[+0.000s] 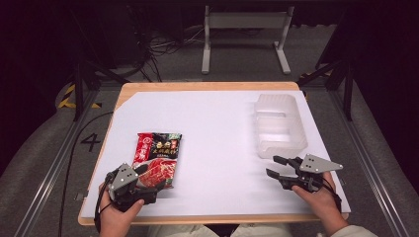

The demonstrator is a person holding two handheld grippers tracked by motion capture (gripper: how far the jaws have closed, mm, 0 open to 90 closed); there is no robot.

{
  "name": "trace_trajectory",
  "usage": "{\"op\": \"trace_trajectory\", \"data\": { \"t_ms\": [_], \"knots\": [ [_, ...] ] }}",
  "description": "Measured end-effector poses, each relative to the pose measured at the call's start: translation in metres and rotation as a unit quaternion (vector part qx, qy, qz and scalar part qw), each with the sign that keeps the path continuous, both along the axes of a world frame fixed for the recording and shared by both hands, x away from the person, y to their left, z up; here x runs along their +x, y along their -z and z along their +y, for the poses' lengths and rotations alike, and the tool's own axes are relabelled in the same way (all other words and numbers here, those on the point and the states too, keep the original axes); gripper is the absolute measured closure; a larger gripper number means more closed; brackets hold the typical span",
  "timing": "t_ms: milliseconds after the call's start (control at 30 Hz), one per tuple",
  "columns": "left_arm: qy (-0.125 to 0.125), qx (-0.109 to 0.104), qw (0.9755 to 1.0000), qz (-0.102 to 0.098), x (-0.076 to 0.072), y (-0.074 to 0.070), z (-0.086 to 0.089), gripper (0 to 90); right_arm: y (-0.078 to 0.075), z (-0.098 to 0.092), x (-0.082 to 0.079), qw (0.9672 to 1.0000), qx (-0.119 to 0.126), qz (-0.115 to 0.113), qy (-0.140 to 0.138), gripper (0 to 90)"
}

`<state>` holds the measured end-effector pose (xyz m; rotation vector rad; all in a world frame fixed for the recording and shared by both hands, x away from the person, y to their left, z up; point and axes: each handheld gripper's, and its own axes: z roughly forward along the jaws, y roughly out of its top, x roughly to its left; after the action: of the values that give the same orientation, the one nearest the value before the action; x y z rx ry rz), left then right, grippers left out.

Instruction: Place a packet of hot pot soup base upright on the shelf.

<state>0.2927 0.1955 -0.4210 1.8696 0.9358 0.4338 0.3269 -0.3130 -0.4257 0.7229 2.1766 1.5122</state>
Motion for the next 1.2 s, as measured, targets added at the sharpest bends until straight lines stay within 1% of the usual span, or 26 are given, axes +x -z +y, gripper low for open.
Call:
{"op": "trace_trajectory", "data": {
  "t_ms": [67,200,233,267,367,500,600,700,833,933,1100,1133,1167,1200],
  "knots": [
    [0.007,-0.005,1.0,-0.005,0.0,0.0,0.0,17.8,0.0,0.001,0.0,1.0,0.003,-0.003,0.0,42.8],
    [0.007,-0.011,0.9999,-0.009,0.0,-0.001,0.001,17.7,0.0,0.001,0.0,1.0,0.005,-0.004,0.001,42.6],
    [0.007,-0.014,0.9999,-0.008,0.0,-0.001,0.001,17.8,0.001,0.001,0.0,1.0,0.006,-0.003,0.0,42.3],
    [0.006,-0.013,0.9999,-0.009,0.001,-0.002,0.002,17.9,0.001,0.001,0.0,1.0,0.005,-0.003,0.0,42.3],
    [-0.005,-0.015,0.9999,-0.005,0.004,-0.008,0.003,18.0,0.001,0.002,0.0,1.0,0.006,-0.004,-0.004,41.7],
    [-0.019,-0.013,0.9997,-0.003,0.013,-0.018,0.009,17.6,0.002,0.002,0.0,1.0,0.004,-0.004,-0.005,41.0],
    [-0.024,-0.011,0.9996,0.0,0.019,-0.023,0.014,17.4,0.002,0.003,0.0,1.0,0.006,-0.003,-0.004,41.0],
    [-0.032,-0.004,0.9995,-0.003,0.027,-0.03,0.021,17.4,0.003,0.004,0.0,0.9999,0.007,-0.003,-0.008,40.7],
    [-0.036,-0.003,0.9993,-0.008,0.037,-0.035,0.025,17.2,0.004,0.006,0.0,0.9999,0.007,-0.003,-0.013,39.4],
    [-0.032,-0.002,0.9994,-0.01,0.043,-0.037,0.026,17.2,0.005,0.007,0.0,0.9999,0.003,-0.005,-0.014,39.1],
    [-0.025,-0.008,0.9996,-0.007,0.052,-0.039,0.027,16.8,0.005,0.007,0.0,0.9999,0.004,-0.003,-0.016,38.6],
    [-0.022,-0.014,0.9996,-0.003,0.055,-0.04,0.029,16.8,0.005,0.007,0.0,0.9999,0.002,-0.002,-0.016,38.5],
    [-0.025,-0.025,0.9994,0.0,0.059,-0.042,0.032,16.7,0.005,0.008,0.0,0.9999,0.002,-0.001,-0.015,38.5],
    [-0.027,-0.027,0.9993,0.0,0.061,-0.044,0.035,16.6,0.005,0.008,0.0,0.9999,0.002,-0.001,-0.016,38.5]
  ]
}}
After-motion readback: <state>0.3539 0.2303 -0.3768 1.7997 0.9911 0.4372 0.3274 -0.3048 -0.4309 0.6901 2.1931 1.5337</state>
